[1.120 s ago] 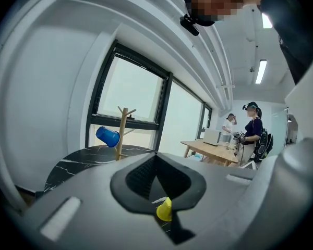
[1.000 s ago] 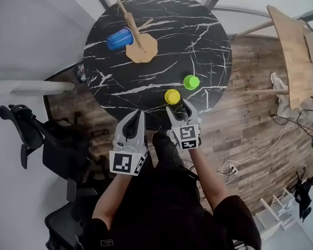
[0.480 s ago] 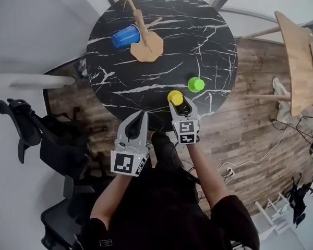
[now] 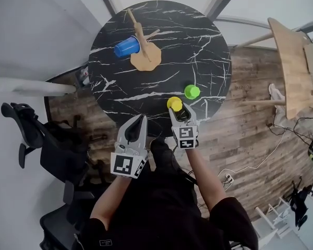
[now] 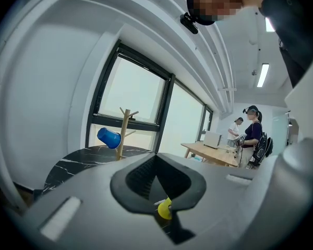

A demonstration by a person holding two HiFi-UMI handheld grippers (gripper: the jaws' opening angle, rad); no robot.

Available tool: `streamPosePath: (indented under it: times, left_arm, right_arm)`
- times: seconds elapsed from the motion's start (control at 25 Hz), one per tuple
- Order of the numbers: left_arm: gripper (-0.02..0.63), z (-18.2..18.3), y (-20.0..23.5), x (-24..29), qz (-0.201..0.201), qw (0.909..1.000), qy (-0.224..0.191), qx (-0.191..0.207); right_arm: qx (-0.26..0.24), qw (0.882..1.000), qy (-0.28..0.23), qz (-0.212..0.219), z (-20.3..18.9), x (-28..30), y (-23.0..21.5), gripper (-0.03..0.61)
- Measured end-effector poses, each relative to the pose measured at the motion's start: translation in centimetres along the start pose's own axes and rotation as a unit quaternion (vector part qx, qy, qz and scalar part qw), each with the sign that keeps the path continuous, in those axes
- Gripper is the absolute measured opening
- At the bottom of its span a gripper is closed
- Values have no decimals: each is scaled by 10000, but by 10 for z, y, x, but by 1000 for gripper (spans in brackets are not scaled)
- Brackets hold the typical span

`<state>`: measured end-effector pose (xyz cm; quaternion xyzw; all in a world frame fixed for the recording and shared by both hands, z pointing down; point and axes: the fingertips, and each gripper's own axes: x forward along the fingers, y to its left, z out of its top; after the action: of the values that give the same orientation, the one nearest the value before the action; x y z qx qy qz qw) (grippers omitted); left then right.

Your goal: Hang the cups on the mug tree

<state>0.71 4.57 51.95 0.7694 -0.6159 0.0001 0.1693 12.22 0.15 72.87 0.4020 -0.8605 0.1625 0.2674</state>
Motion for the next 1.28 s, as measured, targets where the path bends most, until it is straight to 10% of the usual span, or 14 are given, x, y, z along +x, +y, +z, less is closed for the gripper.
streamPosePath:
  times: [1.28]
  left_arm:
    - [-6, 91, 24, -25, -120, 9991, -394, 130]
  right_arm:
    - [-139, 9923, -1232, 77, 152, -69, 44, 219]
